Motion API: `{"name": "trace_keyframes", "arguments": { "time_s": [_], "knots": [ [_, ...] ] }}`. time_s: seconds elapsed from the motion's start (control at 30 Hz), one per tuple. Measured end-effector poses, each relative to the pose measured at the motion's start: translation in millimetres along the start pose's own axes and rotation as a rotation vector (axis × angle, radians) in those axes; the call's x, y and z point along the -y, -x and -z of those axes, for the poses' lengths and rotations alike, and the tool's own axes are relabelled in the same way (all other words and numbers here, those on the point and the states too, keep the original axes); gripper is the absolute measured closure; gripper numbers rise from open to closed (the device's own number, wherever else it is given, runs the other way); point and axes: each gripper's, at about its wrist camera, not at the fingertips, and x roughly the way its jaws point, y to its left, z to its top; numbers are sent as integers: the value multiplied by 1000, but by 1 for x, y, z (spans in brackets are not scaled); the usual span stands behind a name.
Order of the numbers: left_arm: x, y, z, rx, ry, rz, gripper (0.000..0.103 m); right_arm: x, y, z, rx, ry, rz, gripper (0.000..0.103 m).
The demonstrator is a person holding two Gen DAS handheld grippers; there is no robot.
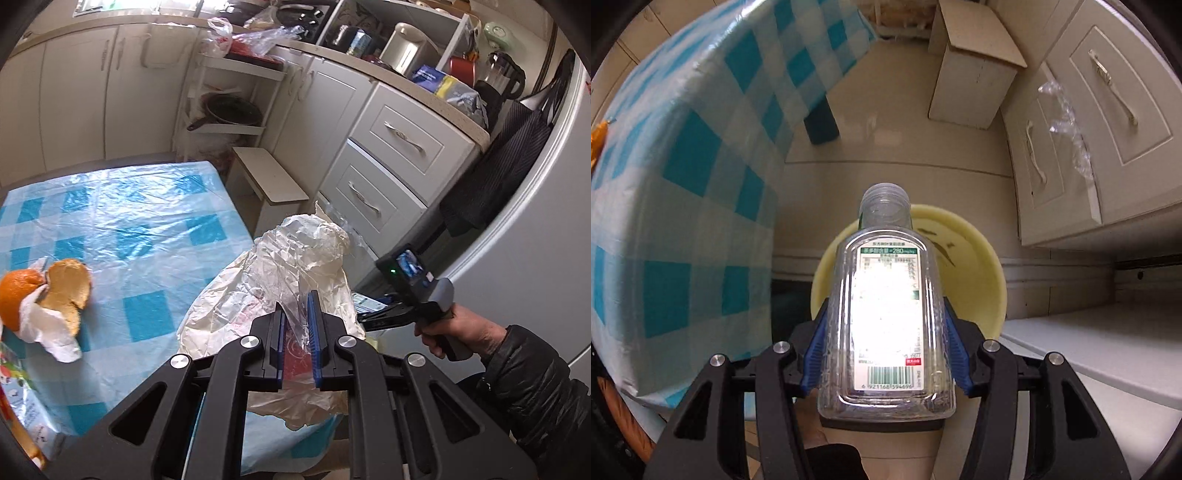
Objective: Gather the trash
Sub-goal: 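Carry the bottle to the yellow bucket and open the right tool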
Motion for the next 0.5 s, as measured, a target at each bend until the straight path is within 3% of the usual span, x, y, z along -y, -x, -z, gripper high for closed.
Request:
{"name": "trace_keyframes", "arguments": {
  "time_s": [0.1,0.17,0.23,0.33,0.5],
  "knots": [
    [23,-28,7,-43,-9,24,93,7,-12,-1,-38,-26,12,46],
    [35,-46,12,-73,-9,35,93,15,-3,-1,-3,-69,11,33],
    [44,-64,18,-101,-11,40,93,27,19,-3,75,-144,17,29],
    [57,-90,28,-144,-12,44,93,51,72,-1,262,-304,39,25],
    [83,-144,38,-223,-16,42,93,70,166,22,645,-489,-42,13]
  ]
}}
